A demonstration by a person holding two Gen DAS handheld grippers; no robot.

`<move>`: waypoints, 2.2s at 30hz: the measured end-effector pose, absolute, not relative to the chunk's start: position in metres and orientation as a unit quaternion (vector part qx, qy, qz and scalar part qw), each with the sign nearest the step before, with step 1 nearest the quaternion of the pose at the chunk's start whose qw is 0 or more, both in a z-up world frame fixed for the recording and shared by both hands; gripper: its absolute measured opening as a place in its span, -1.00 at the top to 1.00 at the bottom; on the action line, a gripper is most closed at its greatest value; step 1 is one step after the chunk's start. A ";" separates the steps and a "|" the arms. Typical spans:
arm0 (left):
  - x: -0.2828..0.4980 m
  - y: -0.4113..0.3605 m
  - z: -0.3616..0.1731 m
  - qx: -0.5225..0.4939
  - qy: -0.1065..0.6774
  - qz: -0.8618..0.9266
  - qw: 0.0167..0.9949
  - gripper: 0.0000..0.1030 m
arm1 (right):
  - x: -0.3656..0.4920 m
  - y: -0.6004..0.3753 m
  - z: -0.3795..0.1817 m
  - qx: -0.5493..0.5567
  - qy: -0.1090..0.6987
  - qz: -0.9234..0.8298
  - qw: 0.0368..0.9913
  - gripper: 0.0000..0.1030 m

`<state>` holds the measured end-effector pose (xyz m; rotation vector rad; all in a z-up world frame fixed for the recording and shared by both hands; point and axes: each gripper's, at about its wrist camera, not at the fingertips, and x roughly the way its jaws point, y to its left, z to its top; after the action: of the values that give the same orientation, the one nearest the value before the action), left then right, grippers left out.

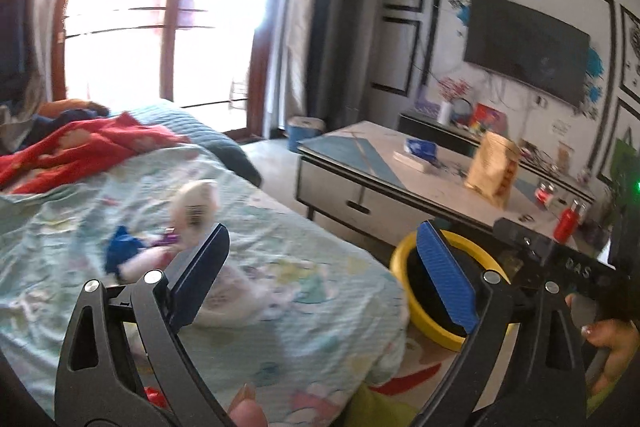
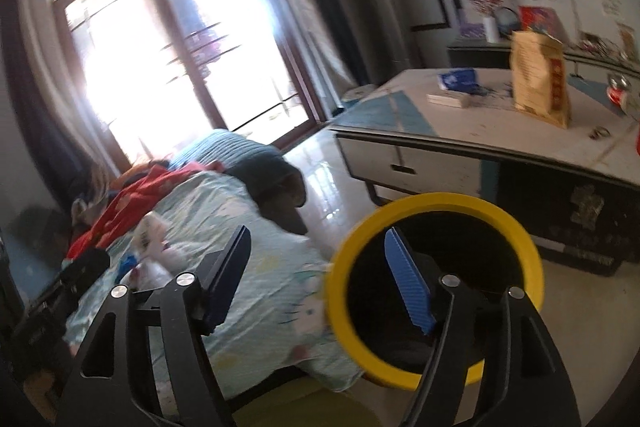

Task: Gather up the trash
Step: 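Move both open tools back over the trash pile on the bed, then grasp the red cylindrical can with the left tool while the right tool grasps the white printed bag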

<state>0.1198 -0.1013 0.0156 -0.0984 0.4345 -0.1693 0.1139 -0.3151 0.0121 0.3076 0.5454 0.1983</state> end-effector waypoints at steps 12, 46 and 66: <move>0.091 -0.026 0.015 -0.079 0.206 0.002 0.975 -0.68 | 0.104 -0.241 0.019 0.090 0.279 0.165 0.942 -0.51; 0.030 0.097 0.000 -0.128 0.224 0.110 0.960 -0.68 | 0.113 -0.098 0.030 0.009 0.304 0.279 0.911 -0.64; 0.044 0.122 -0.043 -0.179 0.280 0.098 0.938 -0.68 | 0.167 -0.057 -0.001 -0.016 0.346 0.261 0.901 -0.67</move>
<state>0.0439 0.1218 -0.0431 -0.3646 0.5729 0.1999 0.1669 -0.0566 -0.0014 -0.0324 0.7155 0.5408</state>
